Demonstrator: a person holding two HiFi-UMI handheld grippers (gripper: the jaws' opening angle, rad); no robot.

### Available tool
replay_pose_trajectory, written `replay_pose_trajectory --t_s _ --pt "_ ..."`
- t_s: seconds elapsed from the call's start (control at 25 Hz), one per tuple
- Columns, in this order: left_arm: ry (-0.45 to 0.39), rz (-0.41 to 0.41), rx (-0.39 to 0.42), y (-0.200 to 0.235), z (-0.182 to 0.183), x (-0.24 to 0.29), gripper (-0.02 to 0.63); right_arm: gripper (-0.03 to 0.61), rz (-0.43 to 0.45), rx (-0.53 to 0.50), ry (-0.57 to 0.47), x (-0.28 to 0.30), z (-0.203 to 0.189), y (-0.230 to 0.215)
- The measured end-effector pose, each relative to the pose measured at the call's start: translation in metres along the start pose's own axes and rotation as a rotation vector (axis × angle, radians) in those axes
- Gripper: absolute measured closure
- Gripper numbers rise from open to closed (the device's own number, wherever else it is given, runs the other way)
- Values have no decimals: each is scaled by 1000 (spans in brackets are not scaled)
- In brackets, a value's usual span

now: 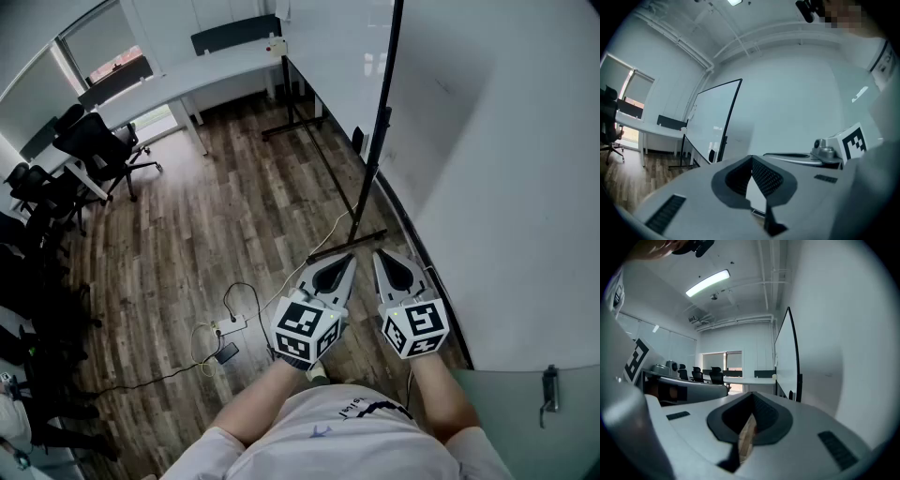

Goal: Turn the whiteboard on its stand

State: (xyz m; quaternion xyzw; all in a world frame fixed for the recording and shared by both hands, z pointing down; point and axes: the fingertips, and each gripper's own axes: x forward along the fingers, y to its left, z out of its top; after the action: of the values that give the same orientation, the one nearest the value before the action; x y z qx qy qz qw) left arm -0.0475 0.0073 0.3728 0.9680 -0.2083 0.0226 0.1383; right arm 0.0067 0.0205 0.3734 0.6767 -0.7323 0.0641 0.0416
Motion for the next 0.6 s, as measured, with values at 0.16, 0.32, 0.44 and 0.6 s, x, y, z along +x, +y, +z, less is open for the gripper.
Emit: replay_pose_trajectory --t_s 0.16,0.32,0.44,0.6 --pt "8 -10 -1 16 -4 4 603 568 -9 1 -1 16 -4 3" --pt "16 -20 0 24 -5 9 603 568 -14 1 1 26 -6 3" --pt "24 -26 5 28 -6 16 603 566 -16 15 -9 33 -5 -1" --pt "32 -23 7 37 -7 33 603 566 -2 65 -48 48 -2 -16"
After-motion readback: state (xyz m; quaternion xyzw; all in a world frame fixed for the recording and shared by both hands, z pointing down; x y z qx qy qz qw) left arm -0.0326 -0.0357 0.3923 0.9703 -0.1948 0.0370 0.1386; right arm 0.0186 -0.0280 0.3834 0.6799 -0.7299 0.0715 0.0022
